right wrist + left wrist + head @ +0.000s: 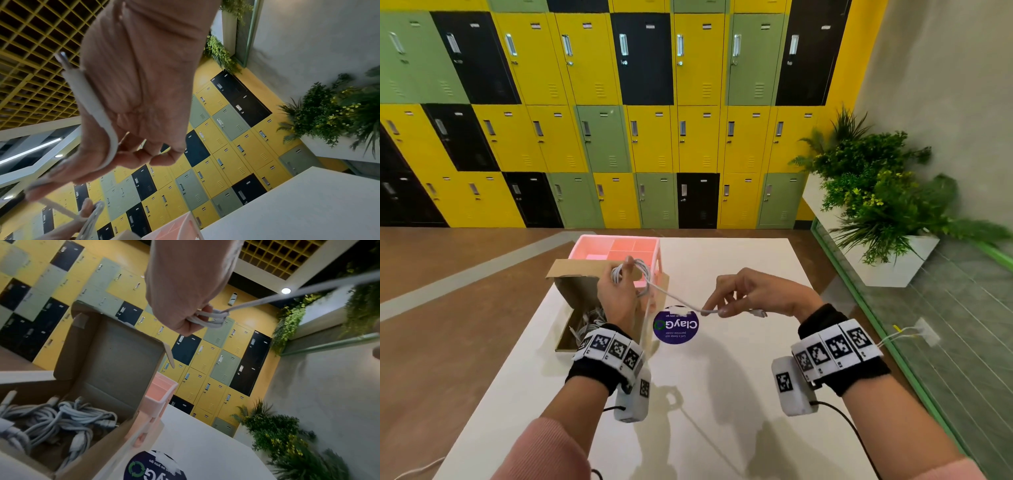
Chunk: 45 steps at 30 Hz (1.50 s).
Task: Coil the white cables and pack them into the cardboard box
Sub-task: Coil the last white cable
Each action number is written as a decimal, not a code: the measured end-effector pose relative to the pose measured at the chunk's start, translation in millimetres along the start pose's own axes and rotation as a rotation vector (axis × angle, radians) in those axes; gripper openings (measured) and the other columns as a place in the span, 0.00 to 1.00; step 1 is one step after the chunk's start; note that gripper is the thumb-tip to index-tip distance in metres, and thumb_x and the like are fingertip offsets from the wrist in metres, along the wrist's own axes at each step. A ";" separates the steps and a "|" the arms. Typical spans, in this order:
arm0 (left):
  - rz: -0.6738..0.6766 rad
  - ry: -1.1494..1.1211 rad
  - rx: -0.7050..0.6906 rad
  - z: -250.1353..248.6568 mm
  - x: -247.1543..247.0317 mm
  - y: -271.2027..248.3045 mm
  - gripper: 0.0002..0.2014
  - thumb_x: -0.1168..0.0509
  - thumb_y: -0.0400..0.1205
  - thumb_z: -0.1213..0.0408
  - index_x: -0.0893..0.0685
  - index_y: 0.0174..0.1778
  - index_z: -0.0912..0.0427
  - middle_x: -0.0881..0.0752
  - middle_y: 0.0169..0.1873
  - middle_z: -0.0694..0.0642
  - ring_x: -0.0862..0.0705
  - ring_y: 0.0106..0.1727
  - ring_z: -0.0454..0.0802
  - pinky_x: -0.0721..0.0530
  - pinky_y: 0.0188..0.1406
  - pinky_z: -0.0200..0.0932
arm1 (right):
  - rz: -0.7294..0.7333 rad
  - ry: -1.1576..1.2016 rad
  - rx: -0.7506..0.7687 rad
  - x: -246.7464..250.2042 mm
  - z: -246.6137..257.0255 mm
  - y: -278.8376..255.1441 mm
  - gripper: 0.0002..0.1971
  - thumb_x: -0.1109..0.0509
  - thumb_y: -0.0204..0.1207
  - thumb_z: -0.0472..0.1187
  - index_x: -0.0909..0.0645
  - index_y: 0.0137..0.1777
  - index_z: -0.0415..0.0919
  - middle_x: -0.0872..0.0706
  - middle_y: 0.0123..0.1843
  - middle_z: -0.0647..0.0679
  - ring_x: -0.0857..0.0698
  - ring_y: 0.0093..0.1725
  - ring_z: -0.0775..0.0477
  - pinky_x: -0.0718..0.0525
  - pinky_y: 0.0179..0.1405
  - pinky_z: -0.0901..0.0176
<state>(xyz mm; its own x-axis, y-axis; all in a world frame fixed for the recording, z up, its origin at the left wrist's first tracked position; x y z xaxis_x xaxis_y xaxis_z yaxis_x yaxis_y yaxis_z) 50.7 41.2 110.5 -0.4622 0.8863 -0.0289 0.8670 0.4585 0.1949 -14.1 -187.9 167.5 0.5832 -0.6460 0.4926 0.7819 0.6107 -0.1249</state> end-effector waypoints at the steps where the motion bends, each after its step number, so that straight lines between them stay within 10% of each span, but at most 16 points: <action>1: -0.006 -0.013 0.007 0.5 0.5 1.0 0.13 0.36 0.82 0.49 0.19 0.46 0.56 0.12 0.46 0.57 0.13 0.51 0.56 0.15 0.56 0.54 | -0.024 -0.011 -0.008 5.0 -0.9 -1.1 0.11 0.27 0.75 0.35 0.12 0.57 0.41 0.23 0.43 0.49 0.26 0.40 0.52 0.28 0.36 0.46; 4: -0.005 -0.074 0.007 1.2 3.5 3.8 0.12 0.37 0.84 0.53 0.20 0.46 0.59 0.14 0.43 0.56 0.15 0.43 0.50 0.15 0.41 0.36 | -0.142 -0.050 -0.038 17.5 -7.4 -2.8 0.09 0.30 0.78 0.35 0.12 0.55 0.42 0.24 0.43 0.49 0.26 0.34 0.63 0.26 0.26 0.64; 13: 0.088 0.126 -0.065 4.5 1.8 7.9 0.11 0.36 0.83 0.52 0.17 0.39 0.54 0.14 0.36 0.51 0.16 0.41 0.49 0.20 0.42 0.43 | -0.414 -0.159 -0.120 34.8 -34.1 -6.4 0.08 0.29 0.77 0.35 0.12 0.51 0.46 0.24 0.42 0.49 0.27 0.37 0.55 0.27 0.20 0.72; 22: 0.435 0.345 -0.200 10.3 -23.3 1.0 0.14 0.43 0.87 0.69 0.26 0.69 0.57 0.14 0.45 0.57 0.13 0.42 0.53 0.16 0.42 0.44 | -0.633 -0.208 -0.162 54.3 -41.9 -12.2 0.07 0.33 0.80 0.34 0.14 0.50 0.43 0.26 0.42 0.47 0.25 0.34 0.51 0.24 0.17 0.70; 29: 0.383 0.407 -0.305 -5.3 -29.1 -4.3 0.08 0.46 0.88 0.68 0.22 0.52 0.60 0.17 0.38 0.50 0.19 0.34 0.45 0.22 0.32 0.36 | -0.777 -0.227 -0.180 67.8 -49.3 -18.9 0.06 0.33 0.81 0.36 0.14 0.49 0.45 0.25 0.44 0.47 0.26 0.31 0.52 0.30 0.14 0.72; 34: 0.393 0.083 -0.136 -10.1 -39.0 -11.7 0.11 0.51 0.90 0.63 0.24 0.53 0.59 0.24 0.32 0.57 0.25 0.26 0.38 0.24 0.25 0.34 | -0.880 -0.207 -0.238 68.1 -69.3 -14.2 0.06 0.35 0.82 0.38 0.19 0.51 0.37 0.22 0.50 0.41 0.18 0.38 0.47 0.18 0.36 0.63; 38: 0.448 -0.153 -0.032 -16.8 -52.6 -20.5 0.13 0.50 0.90 0.59 0.23 0.59 0.60 0.26 0.39 0.61 0.25 0.33 0.52 0.20 0.26 0.39 | -0.931 0.085 -0.265 56.2 -83.1 -8.7 0.05 0.39 0.84 0.36 0.24 0.51 0.34 0.17 0.45 0.37 0.14 0.33 0.47 0.16 0.31 0.67; 45: 0.636 -0.268 -0.027 -36.2 -71.2 -47.0 0.15 0.36 0.79 0.52 0.24 0.57 0.56 0.21 0.39 0.57 0.22 0.35 0.49 0.19 0.28 0.39 | -0.970 0.628 -0.261 39.2 -94.3 -2.8 0.06 0.41 0.85 0.33 0.26 0.56 0.31 0.17 0.34 0.41 0.14 0.34 0.46 0.13 0.52 0.53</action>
<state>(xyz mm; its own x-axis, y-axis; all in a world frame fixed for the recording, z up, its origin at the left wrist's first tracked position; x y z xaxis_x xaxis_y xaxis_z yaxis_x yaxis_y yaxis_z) 36.2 -45.8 138.9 0.1998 0.9696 -0.1410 0.9478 -0.1548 0.2787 27.3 -258.2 105.9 -0.3295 -0.9439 -0.0221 0.9358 -0.3234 -0.1405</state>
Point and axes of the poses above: each hand's wrist, its own y-axis towards the middle knuckle, its own x-axis out of the back of the hand, z = x × y, the point moved 7 cm from there along y, towards the middle knuckle
